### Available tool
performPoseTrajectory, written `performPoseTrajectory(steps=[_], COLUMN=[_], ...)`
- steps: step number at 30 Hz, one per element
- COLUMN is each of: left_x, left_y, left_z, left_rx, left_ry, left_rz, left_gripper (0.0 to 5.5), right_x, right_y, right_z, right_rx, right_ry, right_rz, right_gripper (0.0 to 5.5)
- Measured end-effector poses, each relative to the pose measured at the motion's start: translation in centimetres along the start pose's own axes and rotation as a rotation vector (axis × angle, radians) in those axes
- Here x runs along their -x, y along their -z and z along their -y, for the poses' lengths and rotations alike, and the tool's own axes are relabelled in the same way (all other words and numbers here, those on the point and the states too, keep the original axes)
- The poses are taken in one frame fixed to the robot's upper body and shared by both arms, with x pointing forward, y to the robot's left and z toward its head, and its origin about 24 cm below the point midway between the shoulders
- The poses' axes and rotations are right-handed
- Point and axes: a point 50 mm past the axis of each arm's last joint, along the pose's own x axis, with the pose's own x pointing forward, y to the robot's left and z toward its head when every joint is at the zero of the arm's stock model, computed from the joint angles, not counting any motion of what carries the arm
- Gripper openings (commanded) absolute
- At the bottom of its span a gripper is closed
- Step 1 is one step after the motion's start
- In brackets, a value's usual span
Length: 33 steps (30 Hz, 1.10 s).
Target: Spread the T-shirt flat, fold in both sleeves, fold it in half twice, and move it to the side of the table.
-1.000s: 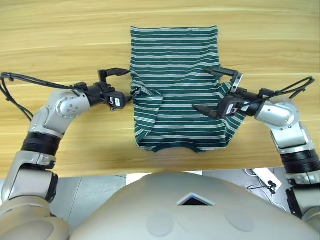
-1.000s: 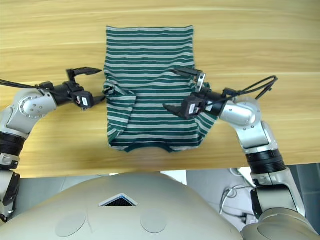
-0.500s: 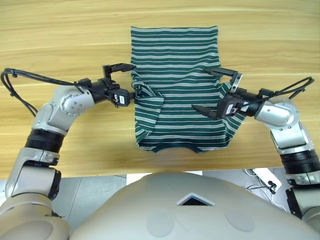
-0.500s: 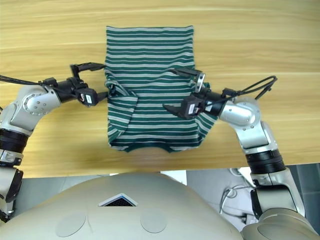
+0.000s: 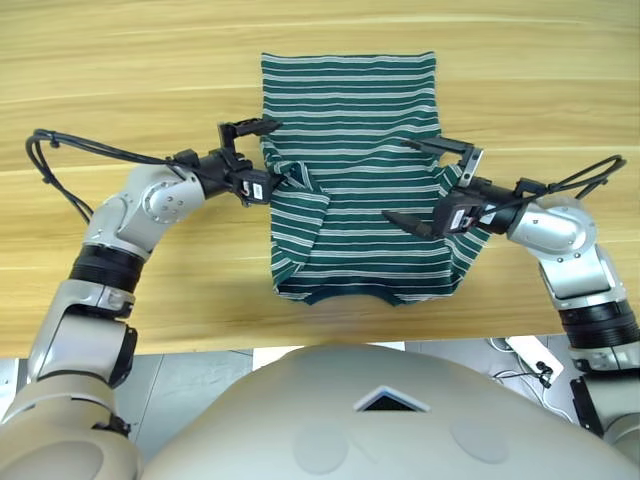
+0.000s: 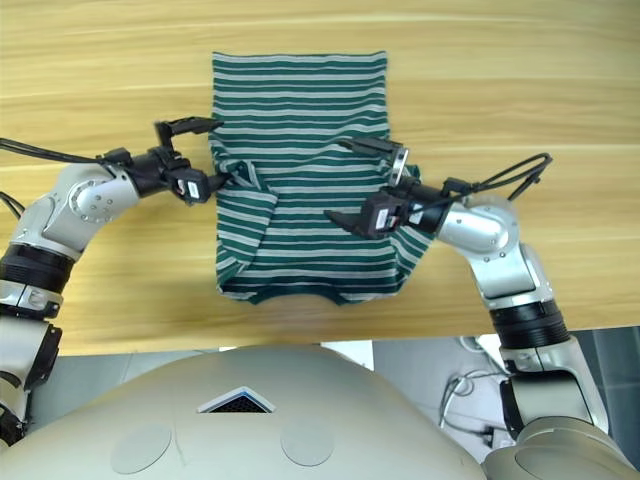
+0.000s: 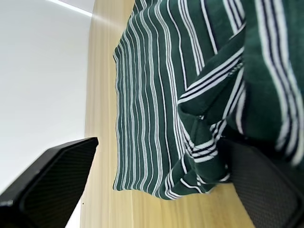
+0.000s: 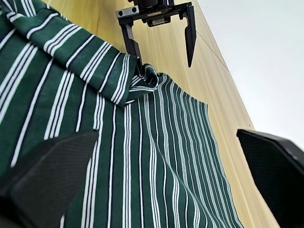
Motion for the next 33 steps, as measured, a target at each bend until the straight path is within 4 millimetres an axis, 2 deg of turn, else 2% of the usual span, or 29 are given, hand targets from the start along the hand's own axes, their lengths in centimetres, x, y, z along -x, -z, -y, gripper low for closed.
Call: performPoseTrajectory(steps=[8, 13, 16, 17, 19, 22, 24, 27, 33], left_x=[-0.3, -0.3, -0.1, 0.1, 0.3, 1.3, 1.7, 1.9, 1.9], left_y=[0.2, -0.2, -0.7, -0.8, -0.9, -1.1, -1.1, -1.0, -0.9], left_z=[0.2, -0.5, -1.5, -1.9, -2.2, -2.3, -2.5, -2.8, -2.7], left_rx=[0.019, 0.037, 0.047, 0.051, 0.05, 0.063, 0.076, 0.081, 0.084], left_ry=[-0.016, -0.052, -0.103, -0.121, -0.134, -0.156, -0.172, -0.19, -0.188], left_rz=[0.004, 0.034, 0.072, 0.08, 0.086, 0.096, 0.104, 0.097, 0.093], left_gripper=[4.77, 4.77, 4.77, 4.77, 4.77, 4.77, 4.77, 4.77, 4.77], right_x=[0.1, 1.0, 3.2, 4.8, 6.4, 10.5, 12.2, 12.7, 12.4], right_y=[0.0, 0.4, 2.1, 3.1, 3.6, 4.6, 5.1, 5.2, 5.4], right_z=[0.0, 0.0, 0.6, 1.1, 1.6, 0.1, -0.7, -1.8, -2.6], right_rx=[-0.004, -0.009, 0.058, 0.078, 0.108, 0.117, 0.114, 0.098, 0.086], right_ry=[0.006, 0.023, 0.033, 0.054, 0.092, 0.033, -0.009, -0.047, -0.054], right_rz=[-0.003, -0.036, -0.206, -0.314, -0.395, -0.588, -0.673, -0.703, -0.687], right_gripper=[5.4, 5.4, 5.4, 5.4, 5.4, 5.4, 5.4, 5.4, 5.4])
